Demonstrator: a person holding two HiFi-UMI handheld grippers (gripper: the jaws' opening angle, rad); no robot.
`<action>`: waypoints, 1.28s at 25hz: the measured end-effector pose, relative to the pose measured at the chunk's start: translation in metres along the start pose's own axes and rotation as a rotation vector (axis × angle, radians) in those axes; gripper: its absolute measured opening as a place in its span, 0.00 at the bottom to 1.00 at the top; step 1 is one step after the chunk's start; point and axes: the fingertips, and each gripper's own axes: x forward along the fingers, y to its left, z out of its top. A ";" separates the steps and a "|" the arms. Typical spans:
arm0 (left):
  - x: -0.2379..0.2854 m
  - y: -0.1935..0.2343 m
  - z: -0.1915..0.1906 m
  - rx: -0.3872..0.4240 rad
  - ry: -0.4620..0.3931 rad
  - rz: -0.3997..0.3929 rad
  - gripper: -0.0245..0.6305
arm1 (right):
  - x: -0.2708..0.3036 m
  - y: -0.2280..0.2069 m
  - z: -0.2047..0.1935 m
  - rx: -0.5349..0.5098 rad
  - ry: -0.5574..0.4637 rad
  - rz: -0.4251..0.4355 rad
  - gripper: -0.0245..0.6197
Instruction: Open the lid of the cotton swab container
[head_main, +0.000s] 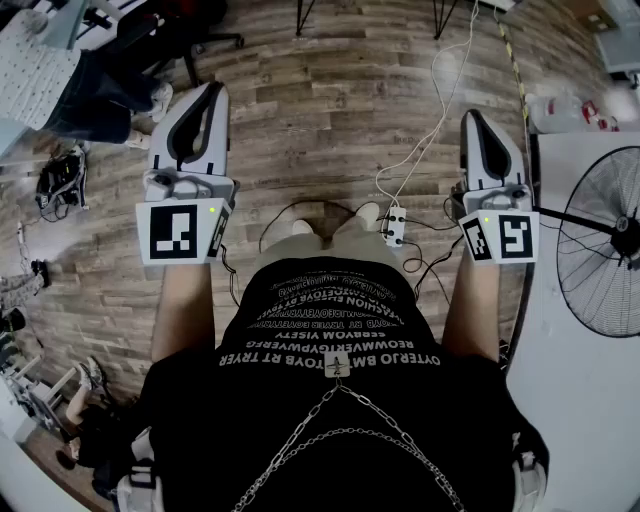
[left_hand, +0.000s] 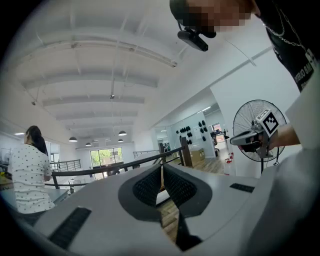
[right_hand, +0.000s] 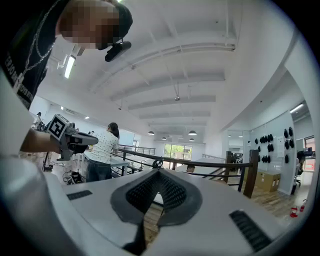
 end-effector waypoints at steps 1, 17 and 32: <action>-0.004 0.003 0.000 0.005 -0.002 -0.001 0.09 | 0.000 0.007 0.003 -0.002 -0.002 -0.002 0.04; -0.066 0.037 -0.008 -0.079 -0.055 0.036 0.10 | -0.025 0.079 0.032 0.011 0.004 -0.027 0.04; 0.015 0.032 -0.023 -0.109 -0.003 -0.023 0.31 | 0.025 0.027 0.011 0.046 0.032 -0.003 0.30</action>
